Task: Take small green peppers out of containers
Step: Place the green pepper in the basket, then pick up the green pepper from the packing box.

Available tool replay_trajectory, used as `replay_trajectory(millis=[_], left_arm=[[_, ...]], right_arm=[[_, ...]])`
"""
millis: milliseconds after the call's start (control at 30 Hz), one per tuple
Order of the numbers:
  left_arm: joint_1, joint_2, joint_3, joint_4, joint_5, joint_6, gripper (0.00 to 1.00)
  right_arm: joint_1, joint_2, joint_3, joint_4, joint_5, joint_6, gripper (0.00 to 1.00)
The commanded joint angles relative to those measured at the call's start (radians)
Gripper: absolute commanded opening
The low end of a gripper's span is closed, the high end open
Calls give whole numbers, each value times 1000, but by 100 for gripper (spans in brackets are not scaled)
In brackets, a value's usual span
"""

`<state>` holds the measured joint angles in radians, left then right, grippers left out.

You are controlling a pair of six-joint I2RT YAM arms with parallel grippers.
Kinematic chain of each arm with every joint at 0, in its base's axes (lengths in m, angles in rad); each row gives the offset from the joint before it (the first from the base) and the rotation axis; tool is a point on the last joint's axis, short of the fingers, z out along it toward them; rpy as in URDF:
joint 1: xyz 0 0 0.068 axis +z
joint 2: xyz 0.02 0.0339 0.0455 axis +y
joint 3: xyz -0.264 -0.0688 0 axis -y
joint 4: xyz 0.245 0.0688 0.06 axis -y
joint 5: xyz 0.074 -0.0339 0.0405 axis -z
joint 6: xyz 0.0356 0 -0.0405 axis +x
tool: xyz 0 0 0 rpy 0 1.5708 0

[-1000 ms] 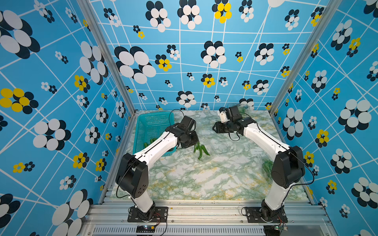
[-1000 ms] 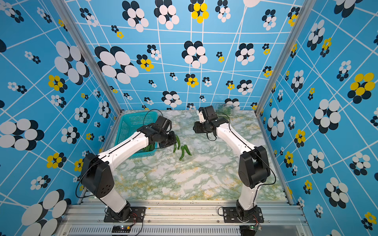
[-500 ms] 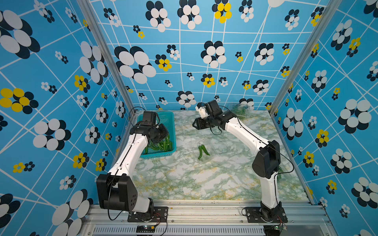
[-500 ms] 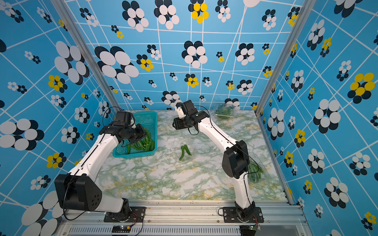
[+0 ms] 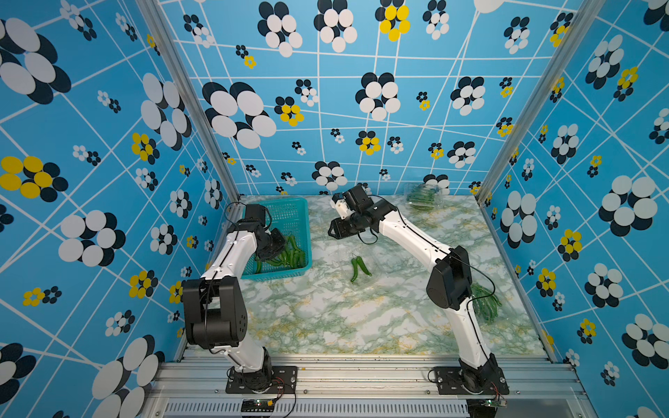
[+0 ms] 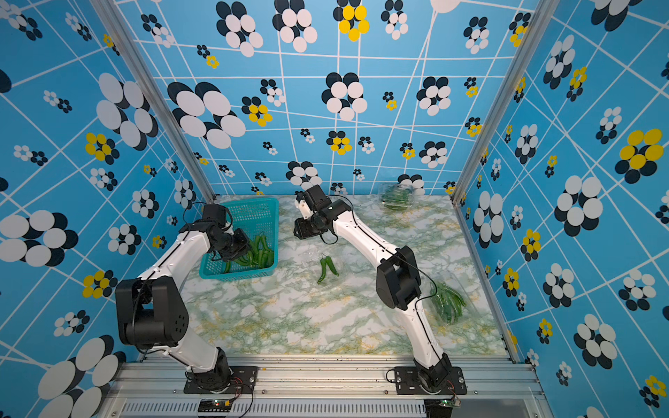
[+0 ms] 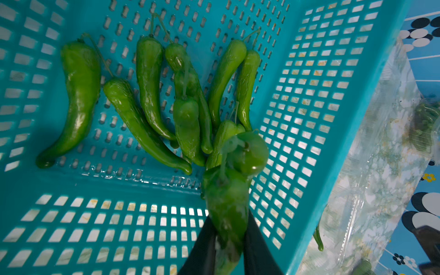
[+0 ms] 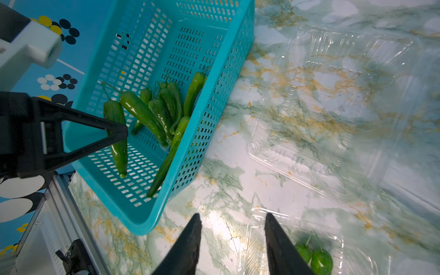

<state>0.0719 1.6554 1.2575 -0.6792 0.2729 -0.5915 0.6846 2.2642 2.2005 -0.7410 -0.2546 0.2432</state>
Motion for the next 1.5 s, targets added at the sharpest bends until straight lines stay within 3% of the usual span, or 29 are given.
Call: replay_trajectory(millis=[0, 100, 400, 500, 667, 833, 1000, 1467], left_arm=[[8, 61, 23, -3, -19, 32, 36], [7, 102, 44, -9, -27, 38, 48], [-38, -8, 61, -44, -75, 17, 49], [-97, -55, 85, -86, -108, 12, 50], [-290, -67, 133, -102, -135, -30, 52], [-486, 25, 210, -94, -149, -71, 53], [-609, 151, 298, -92, -160, -89, 53], [-697, 405, 366, -62, -132, -120, 52]], right_arm=[[1, 7, 29, -36, -9, -19, 45], [1, 0, 22, -43, 4, -25, 46], [-40, -81, -70, -60, 85, -46, 46], [-83, -136, -143, -48, 86, -25, 46], [-158, -239, -310, -3, 113, -5, 46], [-225, -345, -474, 43, 124, 13, 47], [-282, -424, -607, 76, 125, 30, 47], [-342, -523, -818, 131, 132, 33, 48]])
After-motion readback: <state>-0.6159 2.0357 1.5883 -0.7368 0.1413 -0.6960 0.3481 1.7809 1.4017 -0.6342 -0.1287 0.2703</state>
